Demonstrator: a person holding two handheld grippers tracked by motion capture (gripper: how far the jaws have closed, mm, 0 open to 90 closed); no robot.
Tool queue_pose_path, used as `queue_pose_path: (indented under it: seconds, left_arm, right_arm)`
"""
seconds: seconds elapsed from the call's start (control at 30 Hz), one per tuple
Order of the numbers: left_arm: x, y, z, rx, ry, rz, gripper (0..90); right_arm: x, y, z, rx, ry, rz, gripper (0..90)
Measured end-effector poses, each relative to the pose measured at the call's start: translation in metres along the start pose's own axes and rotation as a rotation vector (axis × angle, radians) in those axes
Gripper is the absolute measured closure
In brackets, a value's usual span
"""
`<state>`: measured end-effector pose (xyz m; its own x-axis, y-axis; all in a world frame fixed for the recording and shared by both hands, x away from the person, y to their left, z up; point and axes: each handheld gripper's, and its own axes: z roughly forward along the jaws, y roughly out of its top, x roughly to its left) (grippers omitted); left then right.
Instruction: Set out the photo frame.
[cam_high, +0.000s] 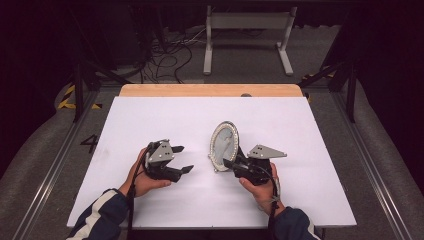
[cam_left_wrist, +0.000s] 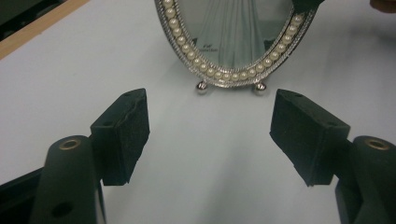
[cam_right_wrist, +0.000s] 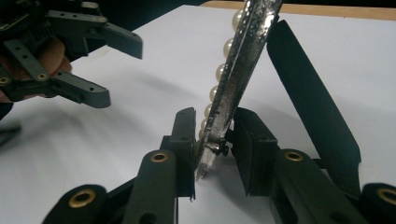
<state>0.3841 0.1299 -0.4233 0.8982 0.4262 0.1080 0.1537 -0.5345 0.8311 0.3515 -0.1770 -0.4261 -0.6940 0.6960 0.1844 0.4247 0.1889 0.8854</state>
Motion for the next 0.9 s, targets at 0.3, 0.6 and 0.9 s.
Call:
queue_pose_path:
  seconds: [0.3, 0.6, 0.9]
  left_arm:
    - [0.002, 0.014, 0.028, 0.006, -0.067, -0.007, 26.7]
    - [0.008, 0.022, 0.054, 0.008, -0.097, -0.039, 20.8]
    - [0.019, 0.018, 0.071, -0.009, -0.11, -0.074, 19.4]
  right_arm:
    - [-0.006, 0.0, -0.003, 0.022, 0.051, 0.009, 74.3]
    - [-0.005, 0.002, -0.003, 0.037, 0.045, -0.014, 68.0]
    - [0.005, 0.002, -0.017, 0.019, -0.039, -0.079, 71.4]
